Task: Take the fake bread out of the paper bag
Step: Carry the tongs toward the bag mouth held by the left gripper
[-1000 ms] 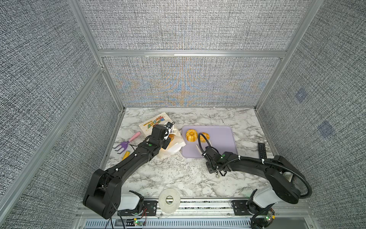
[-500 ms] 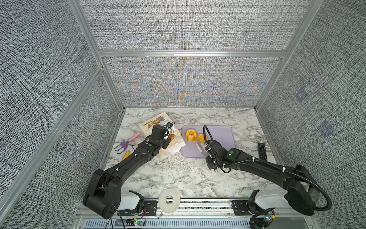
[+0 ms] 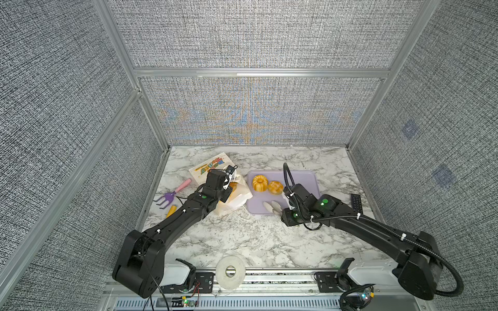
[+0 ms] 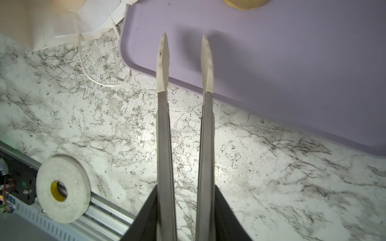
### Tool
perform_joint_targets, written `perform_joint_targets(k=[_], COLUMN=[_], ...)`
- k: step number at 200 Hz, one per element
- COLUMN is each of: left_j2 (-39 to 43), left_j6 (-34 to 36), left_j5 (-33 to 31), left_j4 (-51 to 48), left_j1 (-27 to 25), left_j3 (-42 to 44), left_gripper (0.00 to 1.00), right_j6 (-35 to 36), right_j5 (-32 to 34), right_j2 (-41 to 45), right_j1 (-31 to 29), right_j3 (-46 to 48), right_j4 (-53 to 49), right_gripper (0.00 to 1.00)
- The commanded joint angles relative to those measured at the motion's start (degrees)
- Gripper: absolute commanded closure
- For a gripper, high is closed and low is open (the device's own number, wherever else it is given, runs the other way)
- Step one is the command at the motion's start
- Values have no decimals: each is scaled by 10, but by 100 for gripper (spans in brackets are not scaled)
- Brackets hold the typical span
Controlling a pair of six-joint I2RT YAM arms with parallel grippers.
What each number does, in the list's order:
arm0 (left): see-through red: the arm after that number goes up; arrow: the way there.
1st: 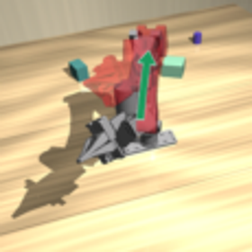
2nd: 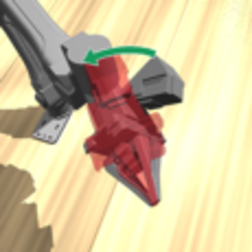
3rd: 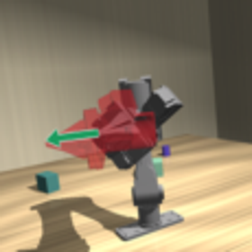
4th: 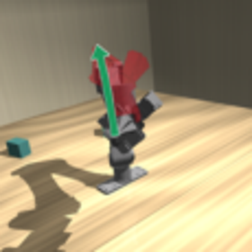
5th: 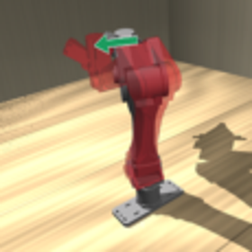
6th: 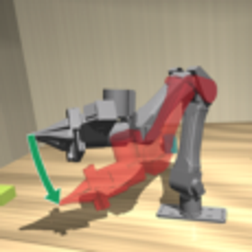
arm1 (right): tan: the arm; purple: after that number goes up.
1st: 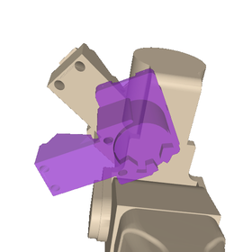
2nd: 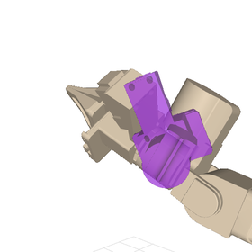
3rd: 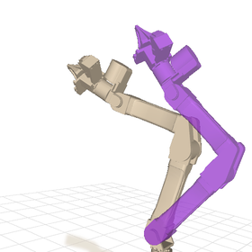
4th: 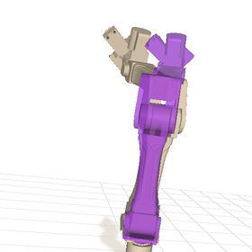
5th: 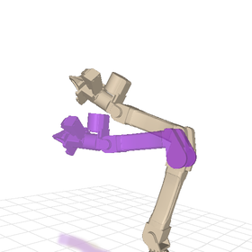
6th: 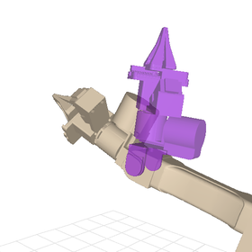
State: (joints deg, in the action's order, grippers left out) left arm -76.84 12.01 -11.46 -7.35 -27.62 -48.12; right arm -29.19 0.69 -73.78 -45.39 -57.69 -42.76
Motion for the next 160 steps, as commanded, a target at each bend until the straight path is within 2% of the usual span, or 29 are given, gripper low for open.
perform_joint_targets(k=[1,63,126,160], left_j2=[4,5,5,6], left_j6=[-1,1,1,-1], left_j5=[0,-2,-5,-5], left_j4=[10,12,12,14], left_j1=[1,0,0,0], left_j3=[-3,-2,-1,0], left_gripper=[100,100,100,100], right_j6=[-14,-19,-29,-68], right_j5=[13,21,-27,-44], right_j2=[15,52,57,69], right_j1=[0,0,-16,-37], right_j3=[-13,-14,-34,-11], right_j4=[-20,-16,-14,42], right_gripper=[63,63,63,63])
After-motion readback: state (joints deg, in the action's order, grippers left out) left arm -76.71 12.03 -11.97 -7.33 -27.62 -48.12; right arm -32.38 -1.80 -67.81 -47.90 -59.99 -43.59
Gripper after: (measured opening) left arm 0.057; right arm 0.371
